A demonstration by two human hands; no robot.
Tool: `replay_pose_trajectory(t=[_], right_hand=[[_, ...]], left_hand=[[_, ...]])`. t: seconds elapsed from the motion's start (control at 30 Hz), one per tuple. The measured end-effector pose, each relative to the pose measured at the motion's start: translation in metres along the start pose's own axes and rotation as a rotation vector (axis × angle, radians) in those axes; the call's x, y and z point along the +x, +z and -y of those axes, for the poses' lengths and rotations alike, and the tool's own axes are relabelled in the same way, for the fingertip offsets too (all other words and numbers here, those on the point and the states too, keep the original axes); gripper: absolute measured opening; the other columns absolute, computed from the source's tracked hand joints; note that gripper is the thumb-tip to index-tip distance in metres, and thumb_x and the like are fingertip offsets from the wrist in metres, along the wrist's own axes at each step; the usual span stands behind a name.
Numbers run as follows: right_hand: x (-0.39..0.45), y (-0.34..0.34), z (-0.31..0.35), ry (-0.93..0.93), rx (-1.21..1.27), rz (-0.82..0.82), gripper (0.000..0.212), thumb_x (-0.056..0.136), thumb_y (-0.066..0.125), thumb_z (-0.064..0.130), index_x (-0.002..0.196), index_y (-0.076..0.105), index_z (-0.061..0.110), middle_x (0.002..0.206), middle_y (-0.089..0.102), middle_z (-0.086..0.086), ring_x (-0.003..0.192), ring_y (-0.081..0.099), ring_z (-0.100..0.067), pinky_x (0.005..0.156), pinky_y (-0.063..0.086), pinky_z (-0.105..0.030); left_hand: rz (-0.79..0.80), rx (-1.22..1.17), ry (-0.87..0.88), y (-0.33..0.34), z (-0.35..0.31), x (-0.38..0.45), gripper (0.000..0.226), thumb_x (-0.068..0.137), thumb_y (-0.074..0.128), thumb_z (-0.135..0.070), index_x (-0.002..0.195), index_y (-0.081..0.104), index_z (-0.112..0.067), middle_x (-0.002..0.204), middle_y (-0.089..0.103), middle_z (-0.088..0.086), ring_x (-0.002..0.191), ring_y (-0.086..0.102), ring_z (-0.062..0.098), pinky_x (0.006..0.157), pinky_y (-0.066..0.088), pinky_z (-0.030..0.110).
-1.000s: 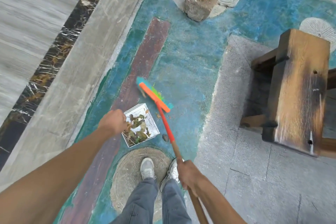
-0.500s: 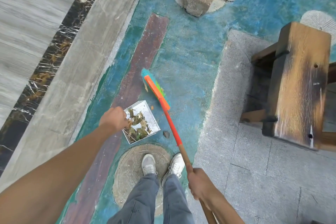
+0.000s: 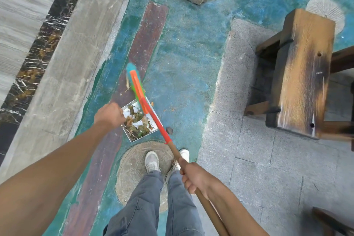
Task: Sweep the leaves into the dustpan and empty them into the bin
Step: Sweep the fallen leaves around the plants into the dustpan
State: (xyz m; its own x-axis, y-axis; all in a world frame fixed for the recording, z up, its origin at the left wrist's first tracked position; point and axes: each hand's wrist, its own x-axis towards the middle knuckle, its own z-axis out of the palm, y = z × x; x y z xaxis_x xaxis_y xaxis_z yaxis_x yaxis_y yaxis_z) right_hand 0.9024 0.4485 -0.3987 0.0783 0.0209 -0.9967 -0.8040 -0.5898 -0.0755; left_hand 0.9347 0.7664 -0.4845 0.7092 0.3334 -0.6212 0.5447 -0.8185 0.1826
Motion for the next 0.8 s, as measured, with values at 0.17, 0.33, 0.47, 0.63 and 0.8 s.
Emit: replay_pose_trajectory(t=[0.17, 0.33, 0.47, 0.63, 0.8], right_hand=[[-0.001, -0.035, -0.003, -0.154, -0.251, -0.209, 0.056, 0.100, 0.029, 0.052, 0.092, 0.059, 0.005, 0.069, 0.056, -0.007, 0.046, 0.049, -0.017, 0.048, 0.043, -0.028], [0.036, -0.027, -0.004, -0.164, -0.460, -0.420, 0.060, 0.099, 0.023, 0.049, 0.105, 0.060, 0.002, 0.095, 0.068, -0.014, 0.080, 0.067, -0.029, 0.074, 0.056, -0.038], [0.042, 0.013, -0.002, -0.054, -0.473, -0.282, 0.050, 0.101, 0.026, 0.039, 0.114, 0.057, 0.003, 0.097, 0.068, -0.012, 0.059, 0.054, -0.018, 0.060, 0.049, -0.028], [0.013, 0.025, -0.020, 0.055, 0.040, -0.002, 0.044, 0.098, 0.035, 0.050, 0.078, 0.046, 0.011, 0.054, 0.043, -0.002, 0.032, 0.033, -0.010, 0.034, 0.023, -0.016], [-0.004, 0.009, -0.030, -0.005, 0.053, -0.007, 0.049, 0.097, 0.037, 0.056, 0.080, 0.050, 0.012, 0.055, 0.045, 0.000, 0.036, 0.035, -0.010, 0.031, 0.024, -0.018]], left_hand=[[-0.030, -0.002, 0.020, 0.007, 0.009, -0.006, 0.035, 0.065, 0.053, -0.003, 0.047, 0.027, -0.015, 0.047, 0.027, 0.001, 0.050, 0.033, 0.023, 0.049, 0.030, 0.027], [-0.064, 0.019, 0.024, 0.007, -0.001, -0.001, 0.032, 0.067, 0.053, -0.002, 0.048, 0.030, -0.015, 0.048, 0.031, 0.004, 0.049, 0.034, 0.024, 0.048, 0.036, 0.029], [-0.061, 0.039, -0.017, 0.003, -0.010, 0.003, 0.026, 0.067, 0.054, -0.006, 0.048, 0.036, -0.012, 0.049, 0.038, 0.005, 0.054, 0.042, 0.028, 0.055, 0.046, 0.033], [-0.027, 0.034, -0.019, 0.002, -0.004, -0.002, 0.030, 0.064, 0.057, -0.005, 0.046, 0.036, -0.015, 0.045, 0.035, 0.000, 0.051, 0.040, 0.024, 0.060, 0.049, 0.034], [0.019, -0.004, 0.060, 0.006, 0.011, -0.018, 0.037, 0.065, 0.049, 0.006, 0.046, 0.029, -0.019, 0.049, 0.026, 0.001, 0.048, 0.028, 0.019, 0.050, 0.036, 0.028]])
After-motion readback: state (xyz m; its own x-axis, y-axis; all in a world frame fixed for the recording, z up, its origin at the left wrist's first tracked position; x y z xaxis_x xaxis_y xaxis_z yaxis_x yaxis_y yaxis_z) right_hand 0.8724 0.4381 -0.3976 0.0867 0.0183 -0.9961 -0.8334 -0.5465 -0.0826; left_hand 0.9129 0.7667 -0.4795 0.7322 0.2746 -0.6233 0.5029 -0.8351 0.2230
